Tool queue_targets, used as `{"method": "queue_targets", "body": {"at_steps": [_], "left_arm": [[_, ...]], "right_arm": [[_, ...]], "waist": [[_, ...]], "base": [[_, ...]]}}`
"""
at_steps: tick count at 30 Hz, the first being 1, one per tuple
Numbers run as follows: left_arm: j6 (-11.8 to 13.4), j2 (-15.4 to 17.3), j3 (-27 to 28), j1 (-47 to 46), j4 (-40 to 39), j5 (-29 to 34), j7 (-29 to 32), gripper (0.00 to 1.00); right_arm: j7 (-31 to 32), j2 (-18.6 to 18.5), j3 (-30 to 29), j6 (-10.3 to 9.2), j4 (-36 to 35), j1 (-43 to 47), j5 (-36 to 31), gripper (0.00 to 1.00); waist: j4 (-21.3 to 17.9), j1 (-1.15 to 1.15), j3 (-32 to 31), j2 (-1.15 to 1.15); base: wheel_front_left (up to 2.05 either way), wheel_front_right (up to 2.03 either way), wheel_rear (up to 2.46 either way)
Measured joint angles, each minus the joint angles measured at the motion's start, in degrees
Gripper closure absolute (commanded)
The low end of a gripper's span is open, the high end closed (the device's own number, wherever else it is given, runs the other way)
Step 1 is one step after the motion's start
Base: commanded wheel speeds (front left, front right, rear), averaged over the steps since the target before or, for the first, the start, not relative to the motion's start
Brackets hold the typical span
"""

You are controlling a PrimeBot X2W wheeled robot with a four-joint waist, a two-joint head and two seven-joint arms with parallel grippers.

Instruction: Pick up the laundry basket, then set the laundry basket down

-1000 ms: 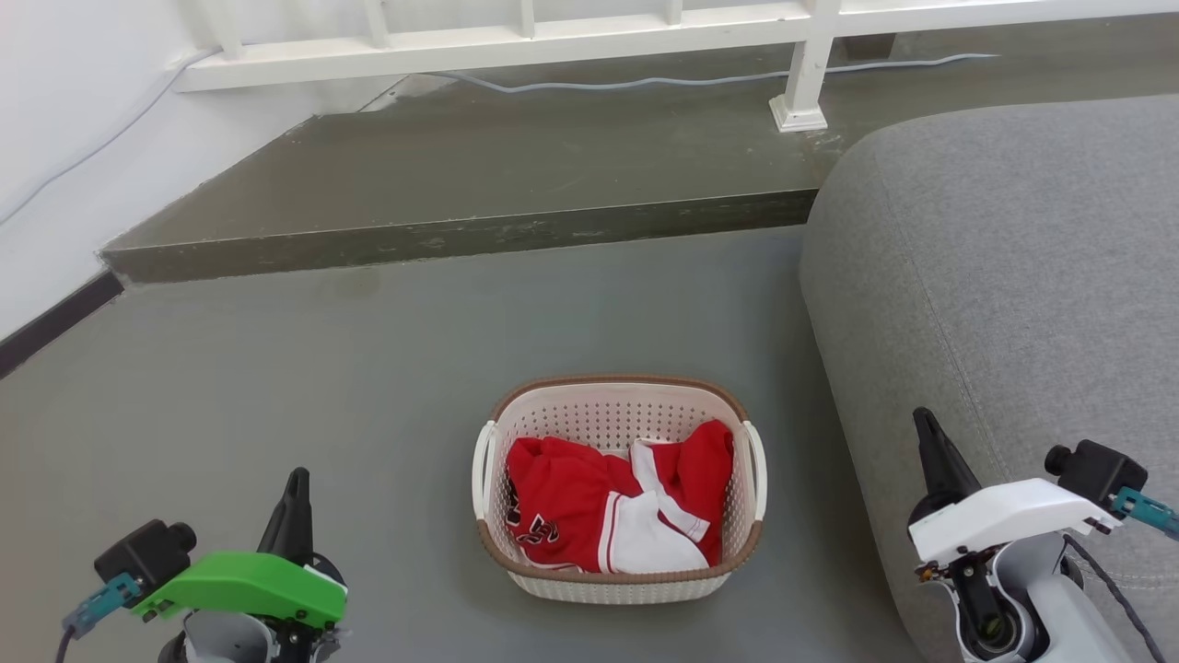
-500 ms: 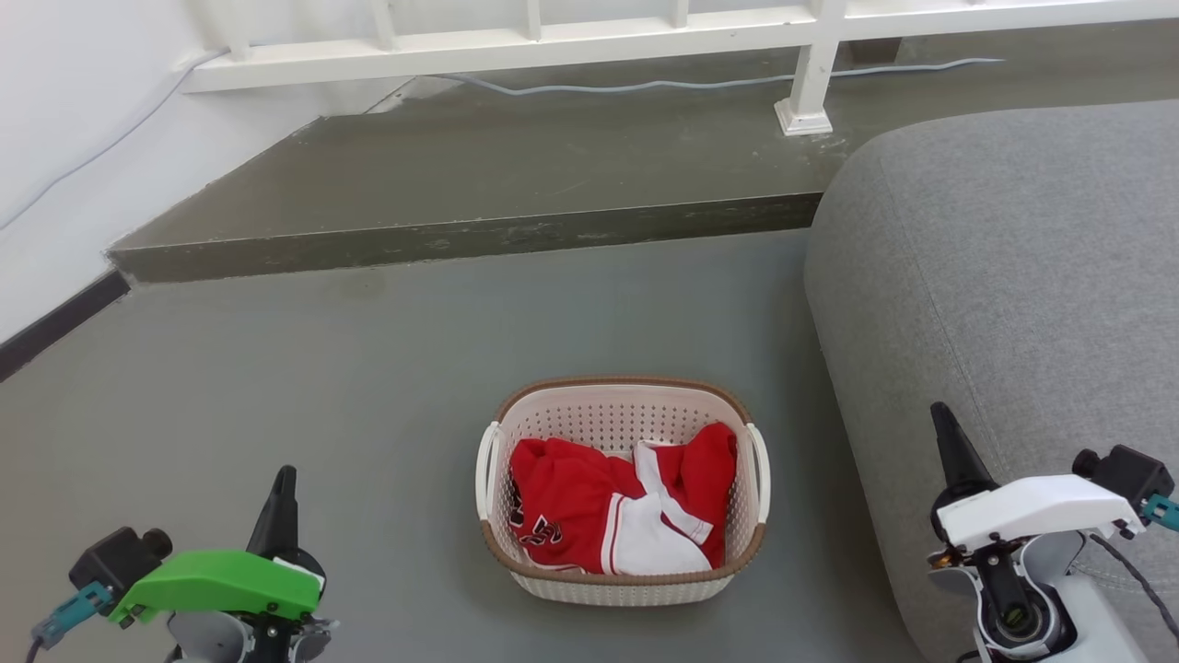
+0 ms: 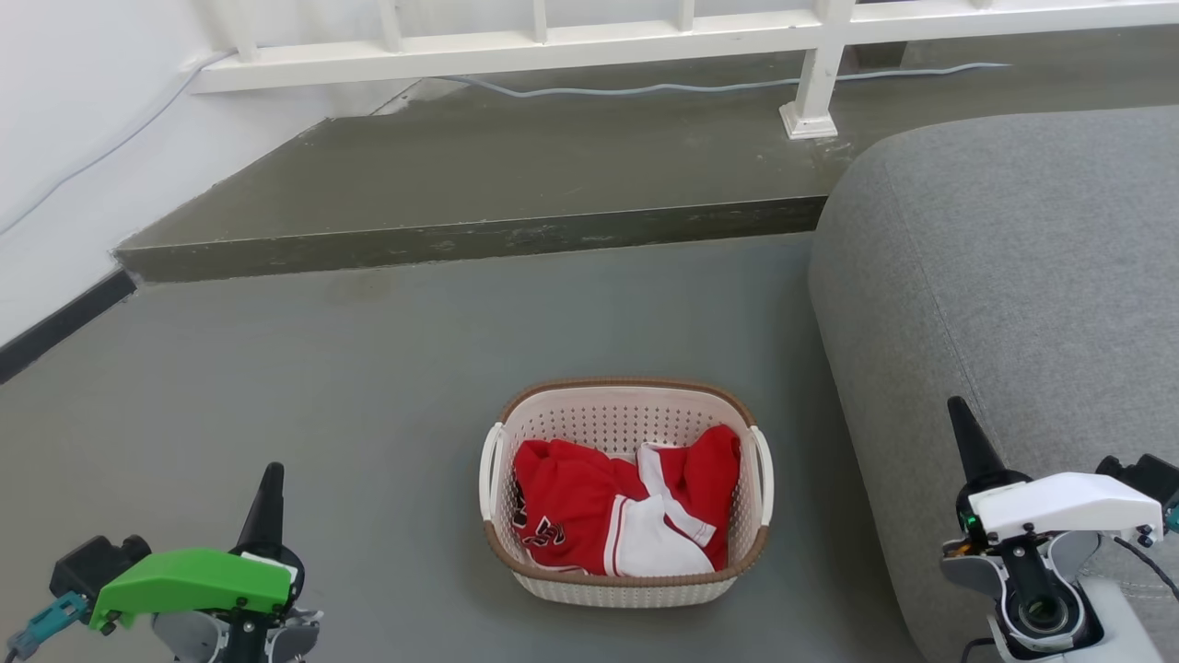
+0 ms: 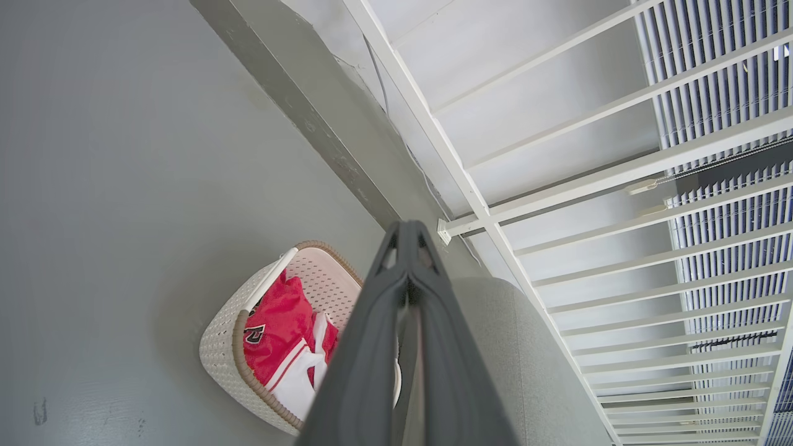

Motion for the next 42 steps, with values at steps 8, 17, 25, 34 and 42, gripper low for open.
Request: {"method": "queue_targets", "body": {"at_steps": [8,17,25,34,42], "left_arm": [[-0.32,-0.01,1.14,-0.01,-0.25,-4.41,1.25,1.0],[-0.58,-0.01,2.52,-0.02,-0.6,-10.03,3.07,1.0],[-1.08,-0.01,3.63,-0.04,-1.13,-15.1,4.57,1.0],[-1.25,-0.01,4.97,-0.08,-1.69,-20.67,6.1,1.0],[-1.68,-0.01,5.9,-0.1,-1.92,-24.27,7.03,1.0]], "right_arm": [[1.47,0.2,-1.76,0.54,-0.37,-0.03,5.16,1.0],[3.0,0.35,-3.66,1.04,-0.9,-0.05,11.02,1.0],[4.5,0.65,-5.57,1.49,-1.43,-0.08,16.6,1.0],[6.02,1.09,-7.5,2.03,-1.82,-0.14,22.57,1.0],[7.02,1.27,-8.83,2.07,-2.12,-0.27,26.18,1.0]], "waist": [[0.23,0.0,-0.12,0.0],[0.48,0.0,-0.26,0.0],[0.73,0.0,-0.4,0.0],[0.98,0.0,-0.54,0.0],[1.13,0.0,-0.62,0.0]], "base": [[0.0,0.0,0.0],[0.0,0.0,0.0],[0.0,0.0,0.0],[0.0,0.0,0.0],[0.0,0.0,0.0]]}}
